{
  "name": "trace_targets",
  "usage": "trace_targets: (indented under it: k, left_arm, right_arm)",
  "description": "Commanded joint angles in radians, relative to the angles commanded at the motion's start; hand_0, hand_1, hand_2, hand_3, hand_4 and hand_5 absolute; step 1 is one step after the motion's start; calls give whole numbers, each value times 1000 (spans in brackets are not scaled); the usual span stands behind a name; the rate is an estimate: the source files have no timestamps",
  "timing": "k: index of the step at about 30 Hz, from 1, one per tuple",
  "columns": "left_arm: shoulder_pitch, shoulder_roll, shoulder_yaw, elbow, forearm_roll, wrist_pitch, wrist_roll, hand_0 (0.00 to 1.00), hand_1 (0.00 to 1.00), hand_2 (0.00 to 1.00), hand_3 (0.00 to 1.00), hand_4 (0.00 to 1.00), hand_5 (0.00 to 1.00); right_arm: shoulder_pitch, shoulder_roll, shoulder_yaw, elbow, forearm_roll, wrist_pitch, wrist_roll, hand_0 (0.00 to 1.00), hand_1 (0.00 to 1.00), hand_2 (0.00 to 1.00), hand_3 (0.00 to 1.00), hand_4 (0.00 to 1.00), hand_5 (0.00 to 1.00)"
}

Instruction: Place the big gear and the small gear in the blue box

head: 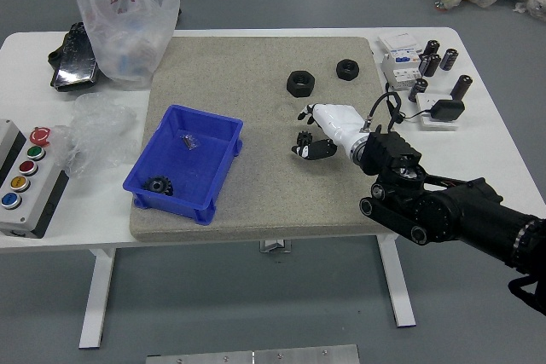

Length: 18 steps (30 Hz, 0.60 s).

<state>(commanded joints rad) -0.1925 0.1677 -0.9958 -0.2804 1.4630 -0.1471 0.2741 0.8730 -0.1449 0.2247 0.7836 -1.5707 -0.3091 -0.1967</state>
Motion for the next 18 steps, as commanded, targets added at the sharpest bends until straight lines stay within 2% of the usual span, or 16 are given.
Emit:
trace_targets:
  k: [2, 3, 8, 9, 18]
  left_arm:
    - [0, 0, -1, 0, 2, 0, 0, 731, 617, 569, 704, 654, 465]
    - [0, 0, -2, 0, 3, -1, 0, 732, 617, 569, 704, 655, 465]
    - [0, 0, -3, 0, 7, -2, 1, 732, 617, 569, 704, 655, 465]
    - [0, 0, -3, 0, 6, -2, 1, 731, 617, 569, 704, 656, 464]
    - [-1, -2, -4, 0, 6, -1, -2, 731, 616, 569, 703, 657, 465]
  right_arm:
    - [2, 3, -16, -7, 10, -3, 1, 346, 596, 579, 657, 587, 275]
    - [3, 4, -23, -10, 14, -5, 2, 350, 527, 434, 541, 494, 84]
    - [5, 8, -44, -21, 30, -14, 2, 350, 527, 434, 541, 494, 84]
    - [4, 9, -47, -23, 32, -15, 3, 350, 500, 355, 473, 440, 63]
    - [3, 2, -43, -10, 25, -21, 6, 353, 497, 347, 469, 413, 52]
